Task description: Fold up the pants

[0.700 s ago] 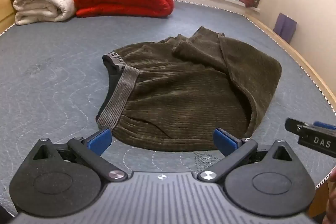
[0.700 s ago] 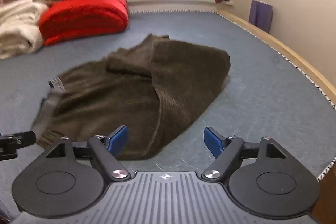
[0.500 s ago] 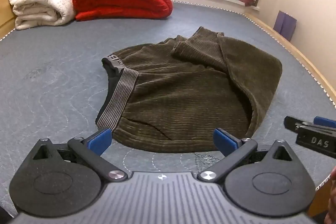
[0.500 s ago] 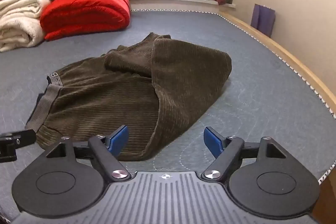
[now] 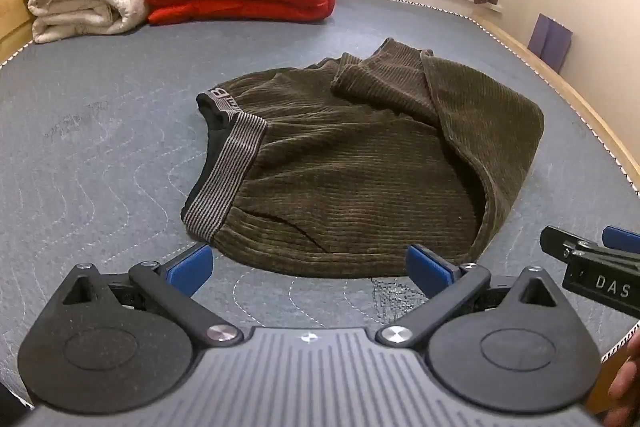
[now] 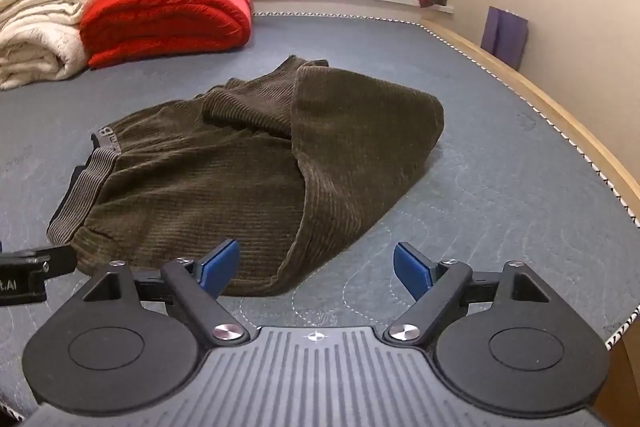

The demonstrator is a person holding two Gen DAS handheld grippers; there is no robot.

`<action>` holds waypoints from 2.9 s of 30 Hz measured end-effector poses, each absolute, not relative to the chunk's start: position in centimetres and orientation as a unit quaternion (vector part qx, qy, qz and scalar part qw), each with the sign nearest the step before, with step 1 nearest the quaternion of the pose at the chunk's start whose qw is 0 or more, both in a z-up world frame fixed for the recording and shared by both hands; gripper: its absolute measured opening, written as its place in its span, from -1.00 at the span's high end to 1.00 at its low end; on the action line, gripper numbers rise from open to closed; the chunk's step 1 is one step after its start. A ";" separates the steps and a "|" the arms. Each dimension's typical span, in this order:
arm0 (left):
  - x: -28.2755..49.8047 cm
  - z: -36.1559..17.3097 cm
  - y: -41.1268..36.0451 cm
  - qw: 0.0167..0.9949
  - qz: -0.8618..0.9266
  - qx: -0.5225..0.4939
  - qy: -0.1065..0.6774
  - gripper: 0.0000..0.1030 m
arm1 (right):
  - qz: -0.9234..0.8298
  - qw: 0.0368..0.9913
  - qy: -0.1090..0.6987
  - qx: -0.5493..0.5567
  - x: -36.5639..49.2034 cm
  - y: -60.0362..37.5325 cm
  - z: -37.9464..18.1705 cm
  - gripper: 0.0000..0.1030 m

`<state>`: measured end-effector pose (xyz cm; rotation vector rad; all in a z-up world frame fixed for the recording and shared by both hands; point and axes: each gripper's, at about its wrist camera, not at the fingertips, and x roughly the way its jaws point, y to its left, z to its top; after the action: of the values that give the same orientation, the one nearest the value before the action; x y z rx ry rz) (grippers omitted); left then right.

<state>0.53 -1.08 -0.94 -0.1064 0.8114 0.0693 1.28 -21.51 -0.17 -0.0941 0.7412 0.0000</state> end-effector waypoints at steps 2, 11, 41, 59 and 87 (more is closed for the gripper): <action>0.7 -0.9 -1.0 0.916 0.032 -0.052 0.396 -1.00 | 0.002 0.930 0.365 -0.051 1.3 -21.4 -0.2 -0.66; 0.7 -1.2 -0.9 0.914 0.035 -0.053 0.400 -1.00 | -0.018 0.922 0.382 -0.055 1.9 -21.7 -0.9 -0.66; 1.0 -1.7 -1.1 0.908 0.033 -0.056 0.413 -1.00 | -0.020 0.916 0.397 -0.046 2.1 -22.0 -1.3 -0.66; 0.8 -1.7 -1.3 0.908 0.032 -0.058 0.415 -1.00 | -0.021 0.916 0.399 -0.048 2.1 -21.9 -1.4 -0.66; 0.4 -0.8 -1.0 0.919 0.022 -0.051 0.391 -1.00 | -0.025 0.916 0.399 -0.033 2.3 -22.4 -1.4 -0.65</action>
<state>0.35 -1.05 -0.76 -0.1059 0.8029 0.0447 2.31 -22.42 -1.39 -0.0678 0.8203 -0.0525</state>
